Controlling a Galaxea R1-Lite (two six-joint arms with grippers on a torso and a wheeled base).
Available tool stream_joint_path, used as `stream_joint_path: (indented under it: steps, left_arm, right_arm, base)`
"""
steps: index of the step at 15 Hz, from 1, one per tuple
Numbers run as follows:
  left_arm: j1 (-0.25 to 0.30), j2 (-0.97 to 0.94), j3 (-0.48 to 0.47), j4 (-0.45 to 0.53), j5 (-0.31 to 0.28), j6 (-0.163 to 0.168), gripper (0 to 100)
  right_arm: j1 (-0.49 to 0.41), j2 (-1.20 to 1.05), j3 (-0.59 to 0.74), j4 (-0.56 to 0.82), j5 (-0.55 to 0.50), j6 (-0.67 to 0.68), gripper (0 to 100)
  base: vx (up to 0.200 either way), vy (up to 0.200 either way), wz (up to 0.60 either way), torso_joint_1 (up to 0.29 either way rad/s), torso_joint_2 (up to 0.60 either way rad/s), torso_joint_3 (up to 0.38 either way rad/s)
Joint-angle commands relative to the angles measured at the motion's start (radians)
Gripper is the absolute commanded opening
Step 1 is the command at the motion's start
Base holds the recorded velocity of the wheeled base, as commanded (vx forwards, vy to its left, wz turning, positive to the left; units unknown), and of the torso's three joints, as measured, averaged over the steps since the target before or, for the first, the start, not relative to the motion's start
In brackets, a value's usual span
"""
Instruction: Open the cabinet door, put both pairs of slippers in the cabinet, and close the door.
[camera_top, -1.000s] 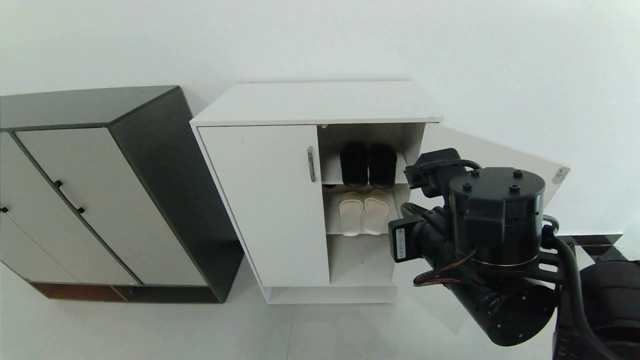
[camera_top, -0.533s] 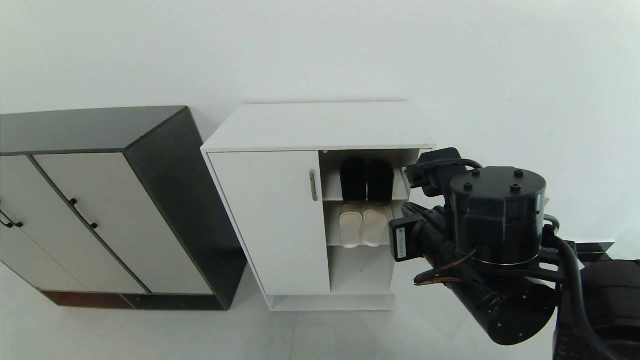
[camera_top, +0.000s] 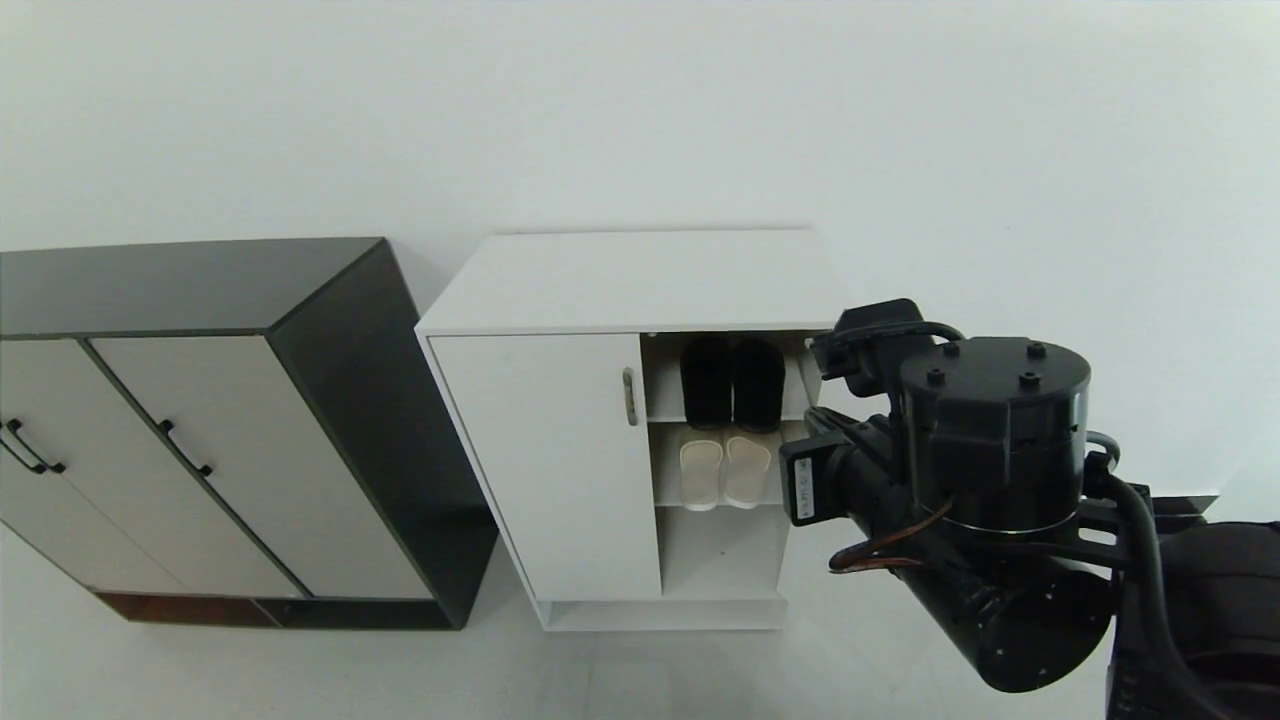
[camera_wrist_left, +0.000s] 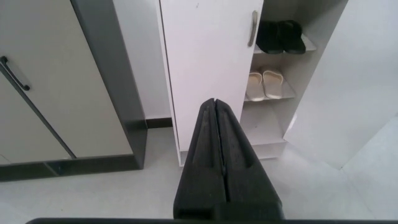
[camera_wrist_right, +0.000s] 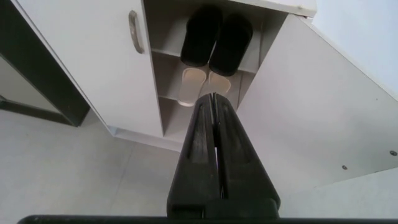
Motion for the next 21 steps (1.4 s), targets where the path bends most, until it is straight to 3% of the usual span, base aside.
stream_joint_path:
  steps: [1, 9, 15, 19, 21]
  left_arm:
    - [0.0, 0.0, 0.0, 0.0, 0.0, 0.0, 0]
    - [0.0, 0.0, 0.0, 0.0, 0.0, 0.0, 0]
    - [0.0, 0.0, 0.0, 0.0, 0.0, 0.0, 0]
    - [0.0, 0.0, 0.0, 0.0, 0.0, 0.001, 0]
    - [0.0, 0.0, 0.0, 0.0, 0.0, 0.001, 0]
  right_arm:
    - [0.0, 0.005, 0.003, 0.0, 0.001, 0.0, 0]
    - [-0.029, 0.002, 0.007, -0.003, 0.025, -0.002, 0]
    - [-0.217, -0.001, -0.072, -0.015, 0.044, -0.075, 0]
    - [-0.282, 0.036, -0.132, 0.011, 0.045, -0.045, 0]
    - [-0.302, 0.062, -0.144, 0.011, 0.059, -0.042, 0]
  base:
    - [0.0, 0.0, 0.0, 0.0, 0.0, 0.0]
    - [0.0, 0.0, -0.6, 0.005, 0.0, 0.001]
    - [0.0, 0.0, 0.0, 0.0, 0.0, 0.0]
    - [0.0, 0.0, 0.0, 0.0, 0.0, 0.0]
    - [-0.2, 0.0, 0.0, 0.007, 0.0, 0.002]
